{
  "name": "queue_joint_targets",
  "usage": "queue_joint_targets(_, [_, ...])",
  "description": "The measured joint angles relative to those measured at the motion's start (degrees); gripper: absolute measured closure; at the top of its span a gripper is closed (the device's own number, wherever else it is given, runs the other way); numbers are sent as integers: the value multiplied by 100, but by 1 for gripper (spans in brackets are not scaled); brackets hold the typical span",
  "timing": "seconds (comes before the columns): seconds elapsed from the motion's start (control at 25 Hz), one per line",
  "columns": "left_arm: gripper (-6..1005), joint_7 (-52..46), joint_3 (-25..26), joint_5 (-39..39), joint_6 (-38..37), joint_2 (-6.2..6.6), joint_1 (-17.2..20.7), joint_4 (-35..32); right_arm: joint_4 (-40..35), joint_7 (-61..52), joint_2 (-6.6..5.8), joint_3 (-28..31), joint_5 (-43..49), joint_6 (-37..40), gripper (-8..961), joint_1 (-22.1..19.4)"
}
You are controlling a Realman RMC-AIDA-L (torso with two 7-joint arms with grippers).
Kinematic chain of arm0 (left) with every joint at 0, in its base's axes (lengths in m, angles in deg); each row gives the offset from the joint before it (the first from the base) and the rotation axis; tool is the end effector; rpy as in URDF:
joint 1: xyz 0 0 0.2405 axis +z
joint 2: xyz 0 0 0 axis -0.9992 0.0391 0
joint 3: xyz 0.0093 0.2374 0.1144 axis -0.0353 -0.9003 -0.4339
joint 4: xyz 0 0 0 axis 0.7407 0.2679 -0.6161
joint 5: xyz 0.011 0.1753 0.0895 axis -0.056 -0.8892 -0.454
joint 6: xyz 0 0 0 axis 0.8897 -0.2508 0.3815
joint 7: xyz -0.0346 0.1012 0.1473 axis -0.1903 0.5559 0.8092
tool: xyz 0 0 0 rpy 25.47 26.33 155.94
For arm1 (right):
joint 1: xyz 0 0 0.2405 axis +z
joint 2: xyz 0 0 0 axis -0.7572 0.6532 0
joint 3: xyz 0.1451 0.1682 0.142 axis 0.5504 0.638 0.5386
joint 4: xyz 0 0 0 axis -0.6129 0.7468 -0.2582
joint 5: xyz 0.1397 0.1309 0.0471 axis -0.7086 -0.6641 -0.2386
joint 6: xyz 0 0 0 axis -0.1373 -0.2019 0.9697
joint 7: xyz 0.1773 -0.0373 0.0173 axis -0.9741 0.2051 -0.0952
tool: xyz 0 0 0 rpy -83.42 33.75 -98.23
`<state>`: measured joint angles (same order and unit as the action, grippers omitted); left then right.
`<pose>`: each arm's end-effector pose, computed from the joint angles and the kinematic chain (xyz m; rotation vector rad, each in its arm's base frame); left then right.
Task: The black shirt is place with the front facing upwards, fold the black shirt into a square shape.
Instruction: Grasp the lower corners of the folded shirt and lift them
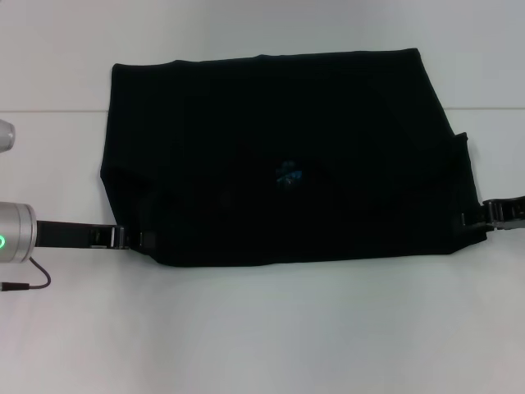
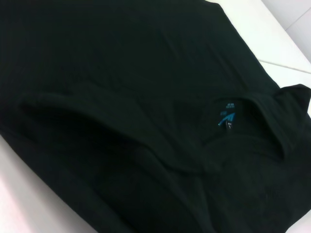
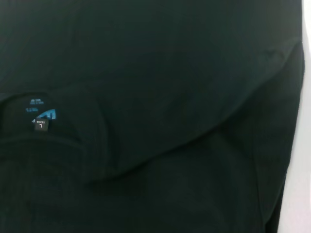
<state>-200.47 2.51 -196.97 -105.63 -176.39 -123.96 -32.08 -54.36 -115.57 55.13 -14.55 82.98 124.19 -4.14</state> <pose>-0.3032 0.3778 -0.0202 -2.3550 -1.5148 -0.3482 0.3112 0.4168 0.0050 -2.1285 1.5719 0.0081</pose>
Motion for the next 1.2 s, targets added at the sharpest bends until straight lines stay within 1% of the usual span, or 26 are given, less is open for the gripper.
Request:
queue_joint_targets(0.08, [971,0,1,0,-2,-1,0,-1,6,17,-1,-11,0,-6,250,-3])
queue_joint_targets(0.2, [971,-1,3,0,-4,-3,0,-2,25,30,3,-14,0,-22,496,-3])
queue_joint_targets(0.4, [970,-2,3,1,-6,-4,0,-2,19,31,5,-13,0,-26,742,-2])
queue_joint_targets(0.72, [970,-2,3,4,-37,-3,0,28,-3,32,-46,32,5,-1,847,-27])
queue_joint_targets(0.84, [971,-21,3,6,-140,6,-1,32,-3,61,-93,32,0,67,887,-41])
queue_joint_targets(0.88, [971,-56,5,7,-202,11,-3,32,-6,90,-115,35,-19,144,887,-44])
queue_joint_targets(1.04, [971,-230,10,2,-577,57,-19,28,-107,309,-231,52,-177,762,888,-121])
queue_joint_targets(1.2, [971,-472,-11,-123,-1262,164,-61,45,-451,536,-338,50,-229,1729,888,-289])
